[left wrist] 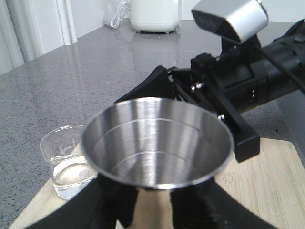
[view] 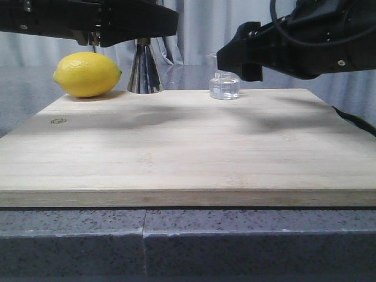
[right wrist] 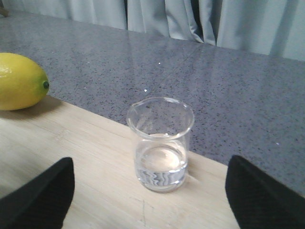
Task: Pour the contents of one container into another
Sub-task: 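Lower the right gripper onto the glass beaker and grasp it, then lift the beaker with the right gripper toward the held jigger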
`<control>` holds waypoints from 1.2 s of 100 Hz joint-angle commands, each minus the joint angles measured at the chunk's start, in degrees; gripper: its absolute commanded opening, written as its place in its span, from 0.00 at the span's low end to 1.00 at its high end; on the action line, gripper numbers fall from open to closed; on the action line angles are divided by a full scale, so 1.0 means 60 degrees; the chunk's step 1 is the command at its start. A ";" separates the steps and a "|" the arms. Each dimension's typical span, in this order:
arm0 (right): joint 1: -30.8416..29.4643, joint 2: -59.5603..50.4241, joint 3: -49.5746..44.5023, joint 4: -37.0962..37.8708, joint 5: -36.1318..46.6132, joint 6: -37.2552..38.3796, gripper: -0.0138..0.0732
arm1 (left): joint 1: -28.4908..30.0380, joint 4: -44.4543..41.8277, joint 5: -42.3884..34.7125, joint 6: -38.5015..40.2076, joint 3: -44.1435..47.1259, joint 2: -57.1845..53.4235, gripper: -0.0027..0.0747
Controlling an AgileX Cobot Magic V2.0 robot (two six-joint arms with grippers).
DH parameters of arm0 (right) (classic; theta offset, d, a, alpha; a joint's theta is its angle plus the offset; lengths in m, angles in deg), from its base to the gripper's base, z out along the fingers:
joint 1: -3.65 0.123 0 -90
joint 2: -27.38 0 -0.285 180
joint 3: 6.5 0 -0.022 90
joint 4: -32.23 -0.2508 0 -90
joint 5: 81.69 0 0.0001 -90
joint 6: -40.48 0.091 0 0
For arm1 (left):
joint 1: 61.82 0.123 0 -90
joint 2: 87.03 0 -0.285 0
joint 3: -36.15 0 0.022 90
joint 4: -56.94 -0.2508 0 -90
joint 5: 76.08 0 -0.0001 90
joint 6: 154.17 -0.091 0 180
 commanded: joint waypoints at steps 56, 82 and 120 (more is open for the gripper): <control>-0.0084 0.1839 0.1713 0.0399 0.1694 0.0356 0.83 | -0.0082 0.0809 0.0966 0.0101 -0.0285 -0.0480 0.36; -0.0201 0.2119 0.2087 0.0592 0.1445 0.0485 0.83 | -0.0082 0.0809 0.0966 0.0101 -0.0285 -0.0480 0.36; -0.0201 0.2276 0.2087 0.0654 0.1329 0.0485 0.67 | -0.0082 0.0809 0.0966 0.0101 -0.0285 -0.0480 0.36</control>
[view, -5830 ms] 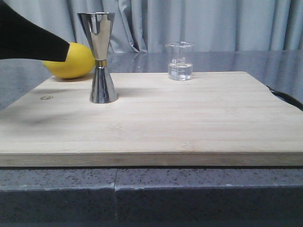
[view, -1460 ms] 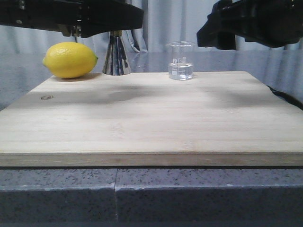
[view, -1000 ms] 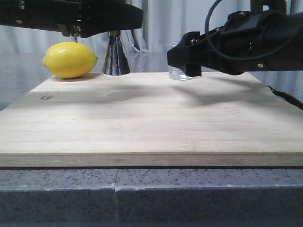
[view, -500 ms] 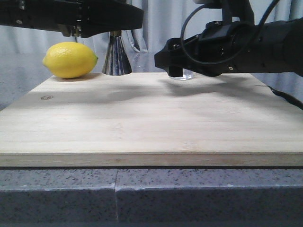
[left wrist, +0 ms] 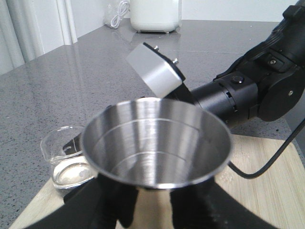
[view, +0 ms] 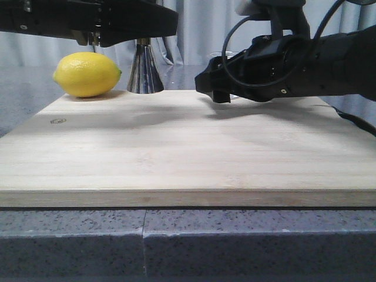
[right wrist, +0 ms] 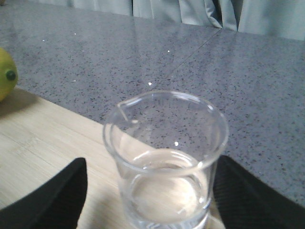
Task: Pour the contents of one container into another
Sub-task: 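Lift the beaker with the right gripper toward the held jigger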
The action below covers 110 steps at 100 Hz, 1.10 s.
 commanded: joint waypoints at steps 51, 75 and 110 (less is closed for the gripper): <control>-0.0042 -0.0457 0.0317 0.0046 0.0562 0.0005 0.51 | -0.0082 0.0809 0.0966 0.0101 -0.0285 -0.0480 0.36; -0.0042 -0.1653 0.0317 0.0382 -0.0601 0.0005 0.51 | -0.0082 0.0809 0.0966 0.0101 -0.0285 -0.0480 0.36; 0.0326 -0.3998 0.0669 0.1534 -0.3693 0.0005 0.51 | -0.0082 0.0809 0.0966 0.0101 -0.0285 -0.0480 0.36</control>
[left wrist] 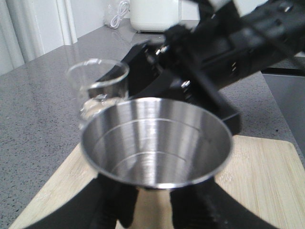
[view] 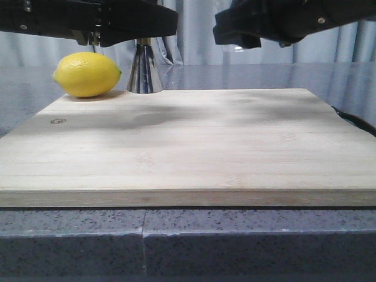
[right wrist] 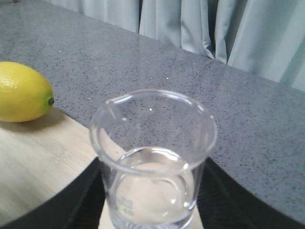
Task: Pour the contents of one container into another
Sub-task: 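Lift the beaker with the right gripper toward the held jigger, then tilt the beaker with the right gripper, pouring liquid into the jigger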
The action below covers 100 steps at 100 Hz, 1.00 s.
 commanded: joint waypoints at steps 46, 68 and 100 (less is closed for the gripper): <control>0.2008 -0.1399 0.2314 0.3044 -0.3650 -0.0016 0.51 | -0.0082 0.0809 0.0966 0.0095 -0.0285 -0.0480 0.36; 0.2515 -0.1399 0.2663 0.4673 -0.3984 -0.0016 0.51 | -0.0082 0.0809 0.0966 0.0095 -0.0285 -0.0480 0.36; 0.2673 -0.1399 0.2663 0.6672 -0.3944 -0.0016 0.51 | -0.0082 0.0809 0.0966 0.0095 -0.0285 -0.0480 0.36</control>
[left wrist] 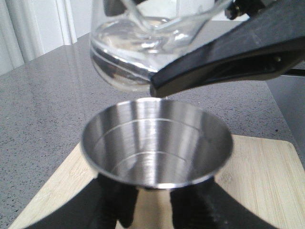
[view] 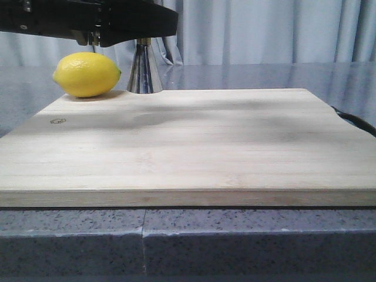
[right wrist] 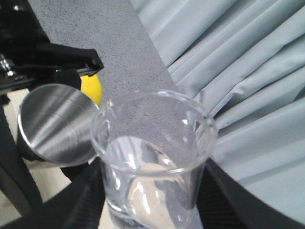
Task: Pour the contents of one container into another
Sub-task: 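Tilt the beaker with the right gripper, pouring liquid into the jigger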
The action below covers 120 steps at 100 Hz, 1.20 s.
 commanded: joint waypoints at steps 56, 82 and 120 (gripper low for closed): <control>0.0029 -0.0383 0.0383 0.3809 0.0588 -0.0016 0.51 | -0.0082 0.0809 0.0966 0.0095 -0.0285 -0.0480 0.36; 0.0029 -0.0383 0.0383 0.4273 0.0588 -0.0016 0.51 | -0.0082 0.0809 0.0966 0.0095 -0.0285 -0.0480 0.36; 0.0029 -0.0364 0.0383 0.4990 0.0498 -0.0016 0.51 | -0.0082 0.0809 0.0966 0.0095 -0.0285 -0.0480 0.36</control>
